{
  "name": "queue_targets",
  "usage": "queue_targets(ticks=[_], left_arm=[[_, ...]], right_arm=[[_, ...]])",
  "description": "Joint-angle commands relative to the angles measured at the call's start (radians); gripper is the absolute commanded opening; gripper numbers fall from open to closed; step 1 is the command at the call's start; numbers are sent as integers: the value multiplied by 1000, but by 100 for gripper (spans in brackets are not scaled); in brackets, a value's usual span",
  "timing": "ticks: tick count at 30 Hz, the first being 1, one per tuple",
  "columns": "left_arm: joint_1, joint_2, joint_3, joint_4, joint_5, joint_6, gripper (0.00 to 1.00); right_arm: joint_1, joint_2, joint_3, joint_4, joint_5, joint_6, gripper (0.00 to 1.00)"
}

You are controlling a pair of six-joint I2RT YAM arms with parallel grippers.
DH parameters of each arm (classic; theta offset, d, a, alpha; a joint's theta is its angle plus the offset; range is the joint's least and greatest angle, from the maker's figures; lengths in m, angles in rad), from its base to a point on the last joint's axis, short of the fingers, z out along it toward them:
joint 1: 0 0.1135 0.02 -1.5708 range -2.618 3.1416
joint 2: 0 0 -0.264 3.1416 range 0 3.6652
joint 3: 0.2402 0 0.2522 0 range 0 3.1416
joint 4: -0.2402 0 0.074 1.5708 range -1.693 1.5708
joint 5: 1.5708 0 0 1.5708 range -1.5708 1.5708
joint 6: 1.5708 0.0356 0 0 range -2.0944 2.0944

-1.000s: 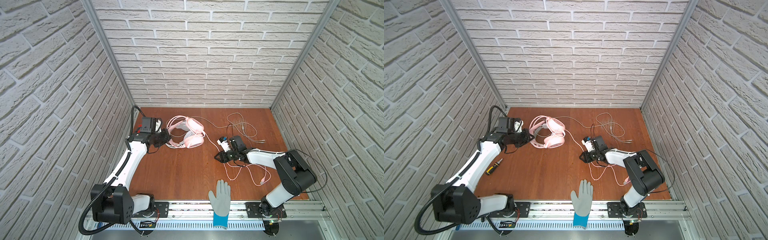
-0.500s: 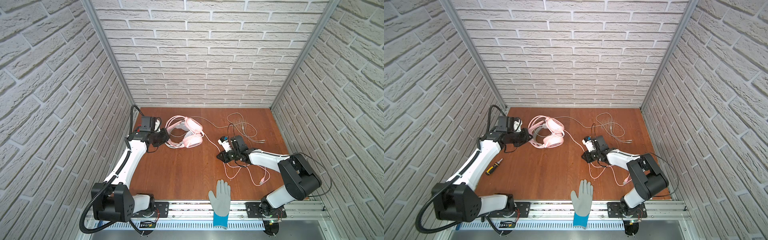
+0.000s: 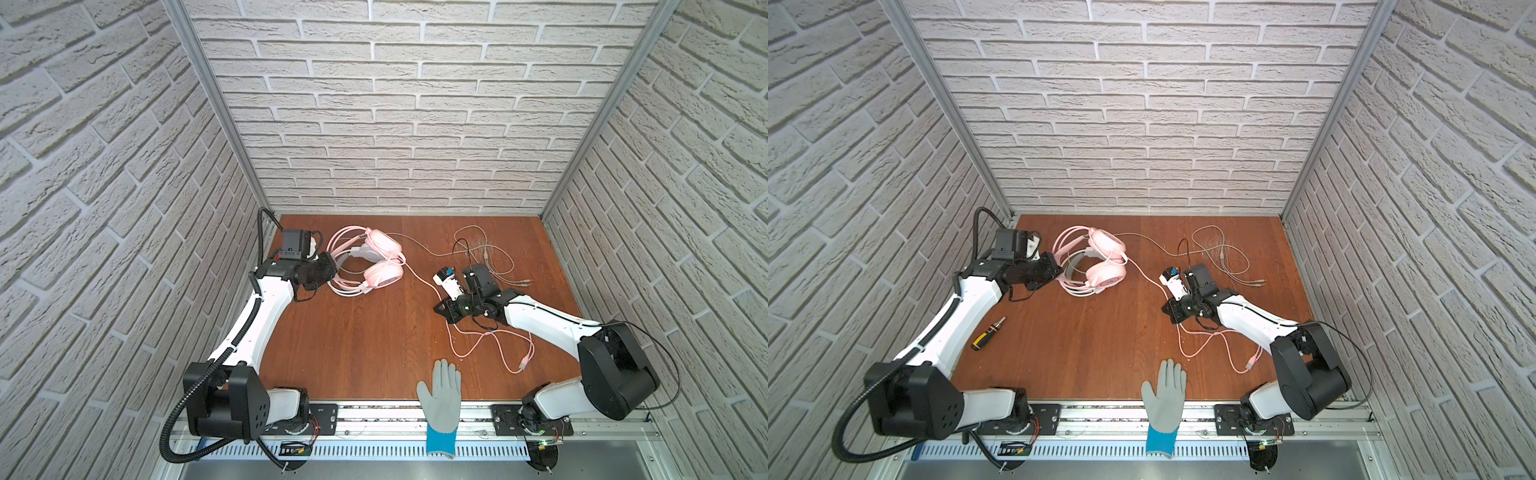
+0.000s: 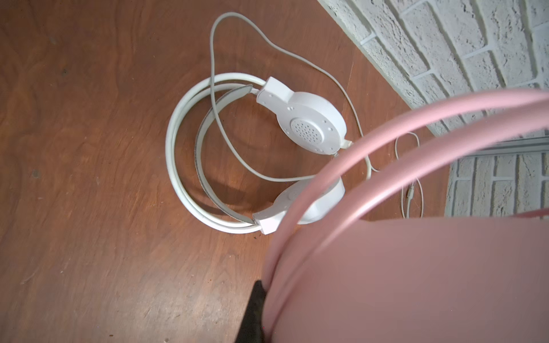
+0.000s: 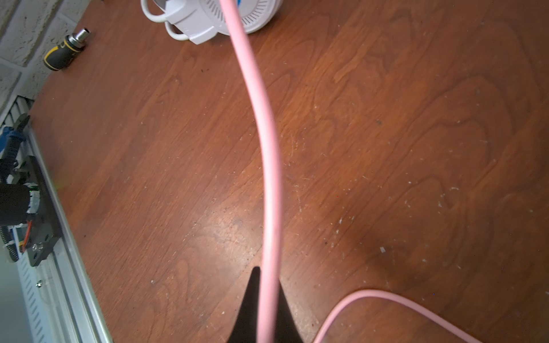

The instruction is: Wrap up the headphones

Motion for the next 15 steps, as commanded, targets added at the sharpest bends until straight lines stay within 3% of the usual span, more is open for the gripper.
queue_targets(ticks=[1, 15], left_arm=[[7, -20, 42, 91, -3, -60, 0], [-30, 29, 83, 149, -47, -125, 0]], right_arm=[[19, -51, 19, -46, -50, -33, 6], [130, -13, 107, -157, -23, -104, 6]])
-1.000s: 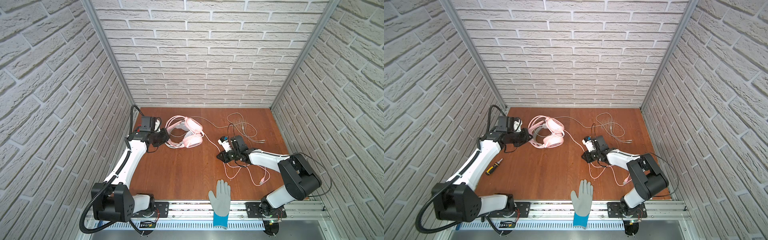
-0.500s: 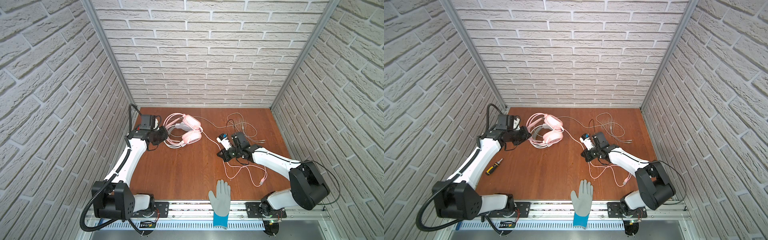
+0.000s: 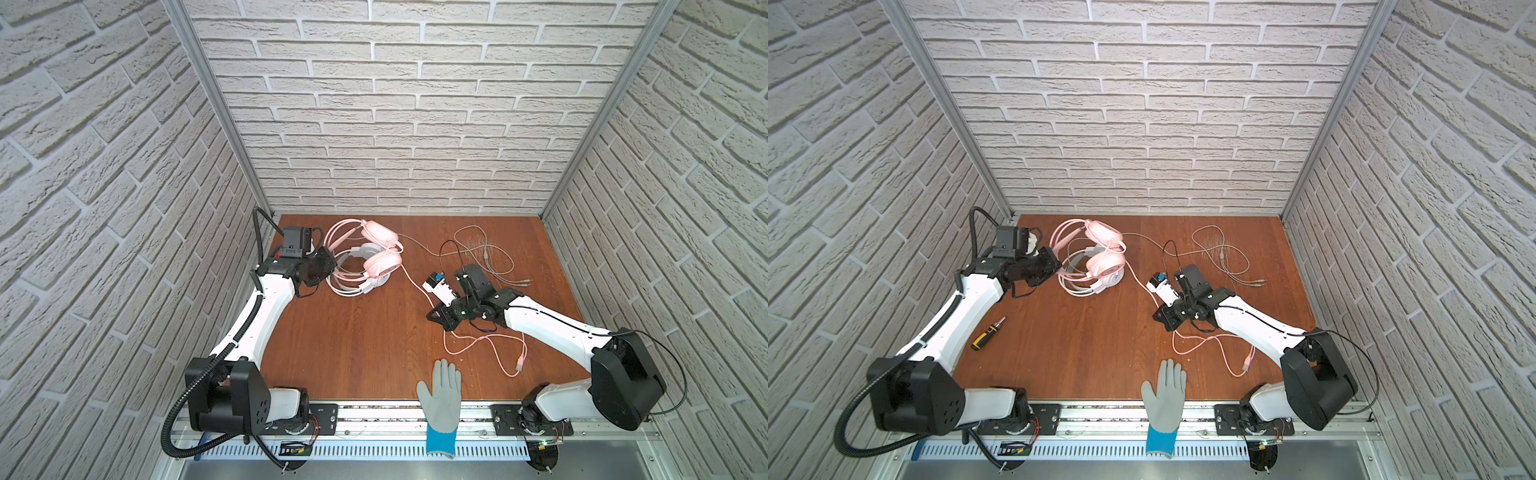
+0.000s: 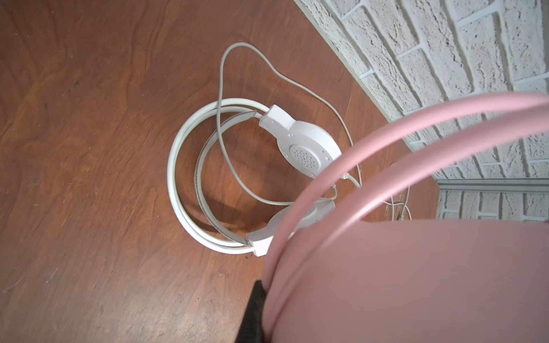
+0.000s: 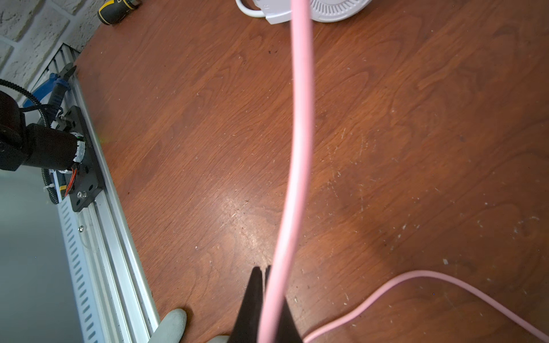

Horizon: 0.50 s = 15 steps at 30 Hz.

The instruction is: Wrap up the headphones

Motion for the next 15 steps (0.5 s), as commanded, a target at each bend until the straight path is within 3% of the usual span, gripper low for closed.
queue_targets(ticks=[1, 15], left_arm=[[-19, 2, 68, 94, -8, -31, 0], [-45, 33, 109, 106, -81, -45, 0]], right_arm=[[35, 21, 35, -12, 11, -24, 6], [89, 104, -8, 70, 55, 25, 9]])
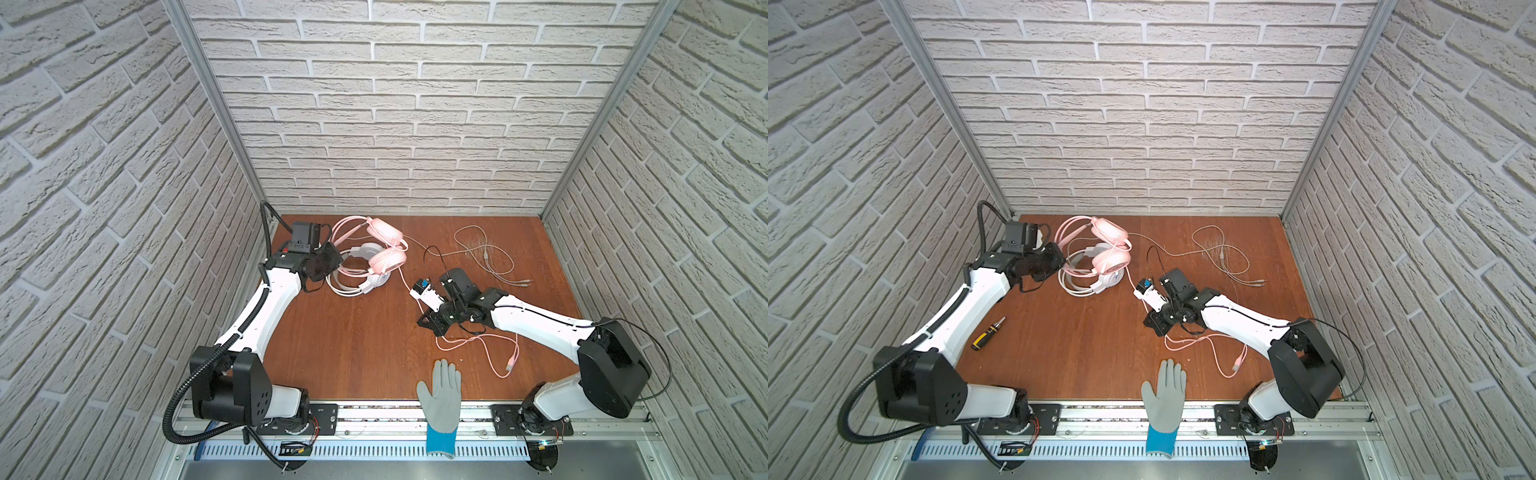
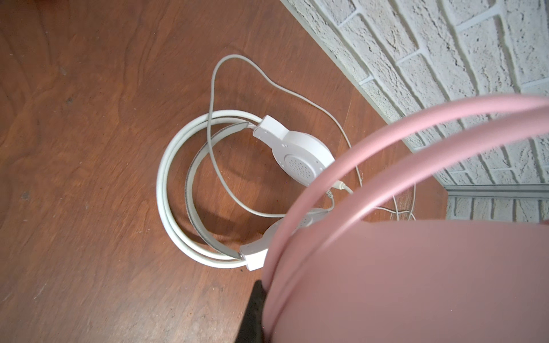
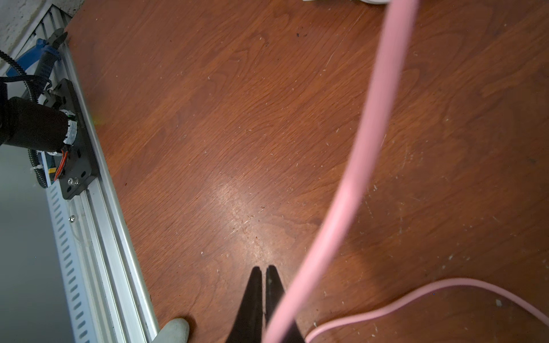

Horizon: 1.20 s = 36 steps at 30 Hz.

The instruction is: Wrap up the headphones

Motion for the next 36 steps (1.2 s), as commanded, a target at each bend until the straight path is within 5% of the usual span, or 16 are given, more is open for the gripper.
queue_targets(ticks=[1, 11, 23, 36], left_arm=[[2, -9, 73, 86, -4, -16, 0], [6, -6, 123, 46, -18, 27, 0], [29, -12, 121, 33, -73, 39, 0], [48, -3, 115, 46, -74, 31, 0]], right_arm=[[4, 31, -35, 53, 5, 22, 9], [1, 116, -99, 184, -13, 93, 10], [-6, 103, -120, 142, 4, 71, 20], [-14, 41, -143, 113, 37, 60, 13]])
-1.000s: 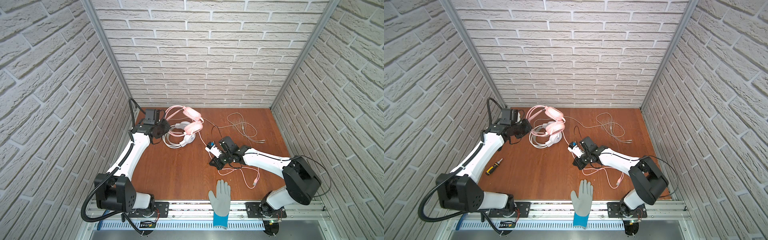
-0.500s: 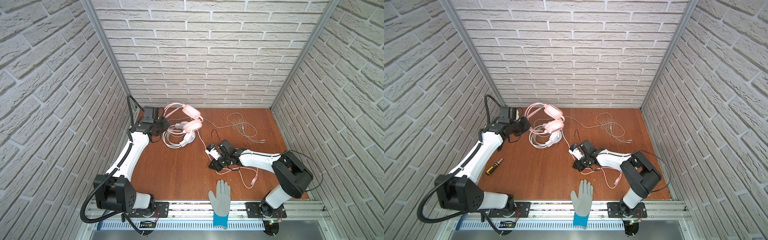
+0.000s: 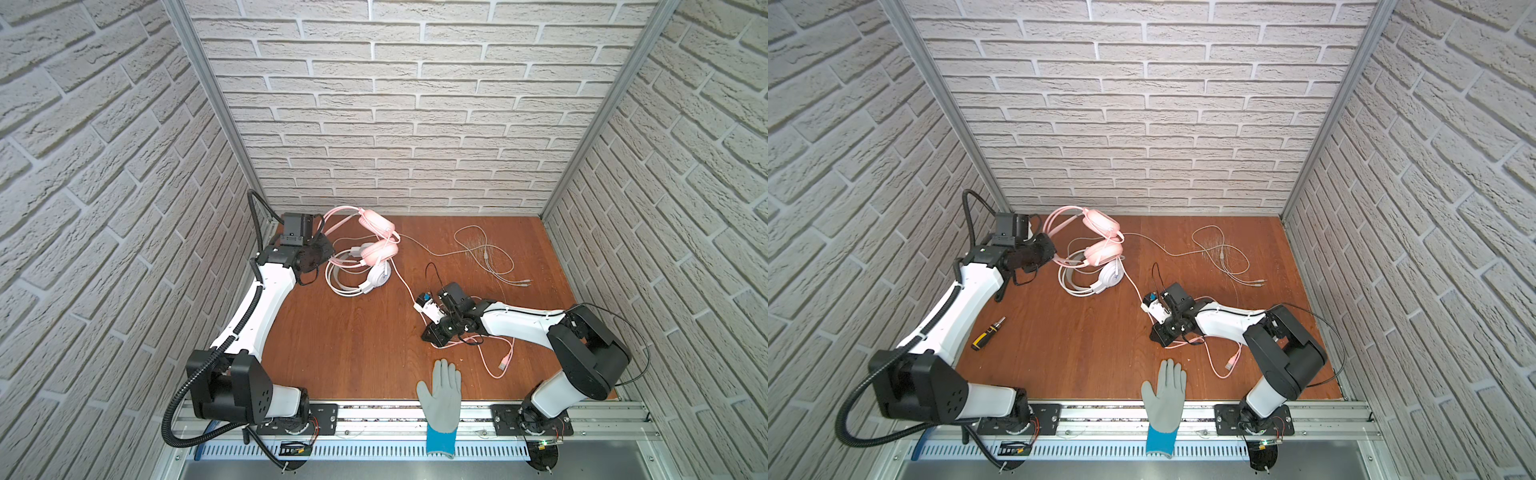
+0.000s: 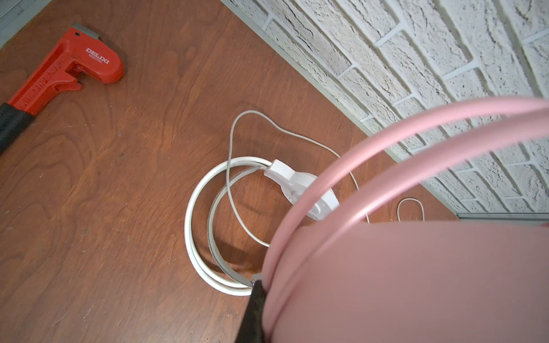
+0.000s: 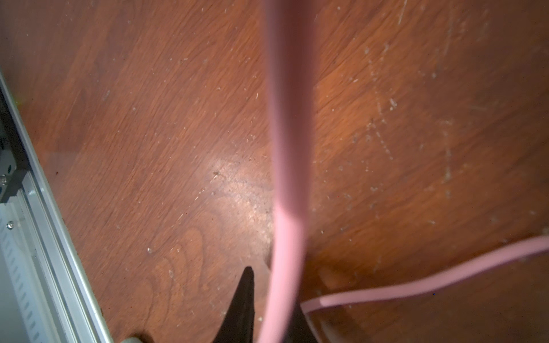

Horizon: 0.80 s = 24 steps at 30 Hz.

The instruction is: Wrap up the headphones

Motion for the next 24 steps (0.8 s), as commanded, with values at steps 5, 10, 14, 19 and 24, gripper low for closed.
queue_targets(ticks=[5, 10, 14, 19, 24], left_arm=[[0, 9, 28, 93, 9, -47, 0], [-23, 39, 58, 78, -12, -59, 0], [-40, 64, 70, 58, -58, -80, 0], [-66, 97, 96, 64, -73, -102, 0], [-96, 129, 129, 56, -98, -109, 0]], right_arm=[[-1, -84, 84, -150, 12, -70, 7], [14, -124, 174, -260, 23, -129, 6], [26, -135, 242, -360, 52, -178, 6], [46, -122, 330, -478, 79, -239, 6], [67, -126, 369, -511, 61, -268, 6]])
